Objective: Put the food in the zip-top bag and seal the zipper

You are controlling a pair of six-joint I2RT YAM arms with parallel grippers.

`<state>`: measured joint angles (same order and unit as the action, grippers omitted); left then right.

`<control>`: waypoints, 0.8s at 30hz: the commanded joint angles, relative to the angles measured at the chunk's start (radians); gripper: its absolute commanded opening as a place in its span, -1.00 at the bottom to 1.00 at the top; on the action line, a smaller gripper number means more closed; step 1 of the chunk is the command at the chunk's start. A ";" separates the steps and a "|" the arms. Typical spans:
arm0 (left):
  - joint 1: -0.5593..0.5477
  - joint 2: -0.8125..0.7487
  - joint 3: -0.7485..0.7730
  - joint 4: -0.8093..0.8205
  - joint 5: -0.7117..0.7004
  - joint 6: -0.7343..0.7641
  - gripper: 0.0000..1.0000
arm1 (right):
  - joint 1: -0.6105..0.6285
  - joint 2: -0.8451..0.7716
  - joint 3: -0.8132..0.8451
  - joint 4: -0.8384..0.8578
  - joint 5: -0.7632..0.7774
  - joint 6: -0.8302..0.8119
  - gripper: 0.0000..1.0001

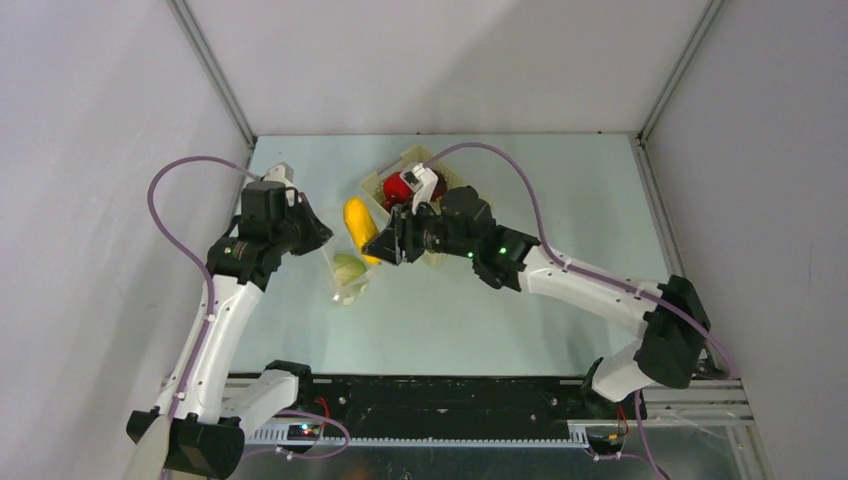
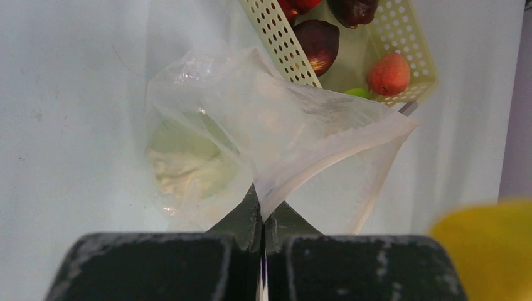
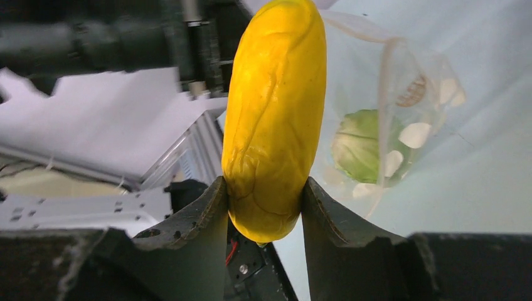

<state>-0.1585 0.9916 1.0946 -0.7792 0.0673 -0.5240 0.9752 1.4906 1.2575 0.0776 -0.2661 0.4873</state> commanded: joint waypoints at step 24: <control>0.008 -0.039 -0.005 0.046 0.046 -0.014 -1.00 | 0.172 0.251 0.296 -0.234 0.446 -0.051 0.98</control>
<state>-0.1574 0.9863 1.0935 -0.7715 0.0906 -0.5243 1.1313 1.7515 1.5150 -0.1471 0.1265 0.4881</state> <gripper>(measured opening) 0.005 0.973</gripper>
